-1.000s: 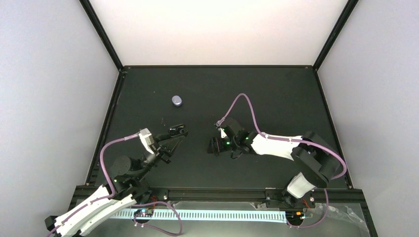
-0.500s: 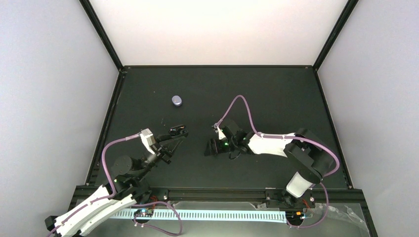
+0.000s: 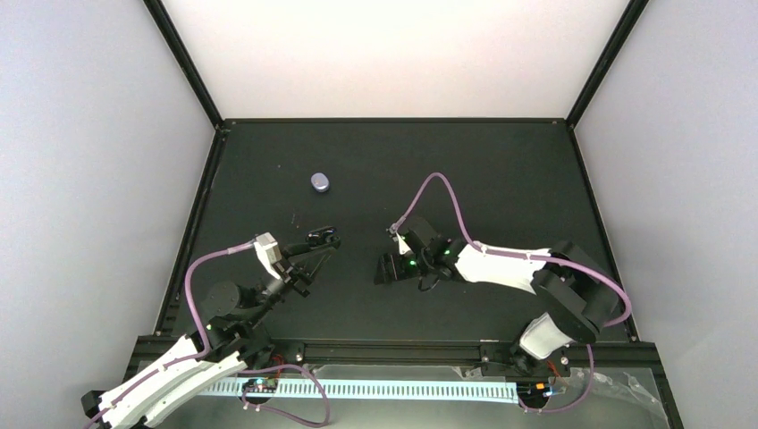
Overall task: Insert the wireless bluetooth earbuds into the charging case
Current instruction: Pick up the earbud from the center of the board.
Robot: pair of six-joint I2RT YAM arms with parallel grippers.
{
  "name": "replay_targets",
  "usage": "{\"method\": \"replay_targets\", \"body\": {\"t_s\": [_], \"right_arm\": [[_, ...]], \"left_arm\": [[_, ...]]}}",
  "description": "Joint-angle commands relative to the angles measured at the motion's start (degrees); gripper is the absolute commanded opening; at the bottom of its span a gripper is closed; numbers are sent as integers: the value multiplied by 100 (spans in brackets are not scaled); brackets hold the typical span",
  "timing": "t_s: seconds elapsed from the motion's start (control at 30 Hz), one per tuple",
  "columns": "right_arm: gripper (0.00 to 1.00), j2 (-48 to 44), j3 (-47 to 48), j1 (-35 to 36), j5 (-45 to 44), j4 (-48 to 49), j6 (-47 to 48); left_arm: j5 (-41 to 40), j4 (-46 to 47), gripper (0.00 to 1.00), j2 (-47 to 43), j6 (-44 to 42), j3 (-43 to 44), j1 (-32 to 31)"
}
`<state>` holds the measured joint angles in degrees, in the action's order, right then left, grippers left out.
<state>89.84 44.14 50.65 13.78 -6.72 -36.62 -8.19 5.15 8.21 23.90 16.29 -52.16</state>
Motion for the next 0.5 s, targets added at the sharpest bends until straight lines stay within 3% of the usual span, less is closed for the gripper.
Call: {"method": "replay_targets", "body": {"t_s": [0.0,0.47], "right_arm": [[79,-252,94,156,-237,-266,295],[79,397,291,193,331,-213,134]], "left_arm": [[-25,-93,1,-73,-112,-3,-27],[1,-228,2,-202,-112,23,-22]]}}
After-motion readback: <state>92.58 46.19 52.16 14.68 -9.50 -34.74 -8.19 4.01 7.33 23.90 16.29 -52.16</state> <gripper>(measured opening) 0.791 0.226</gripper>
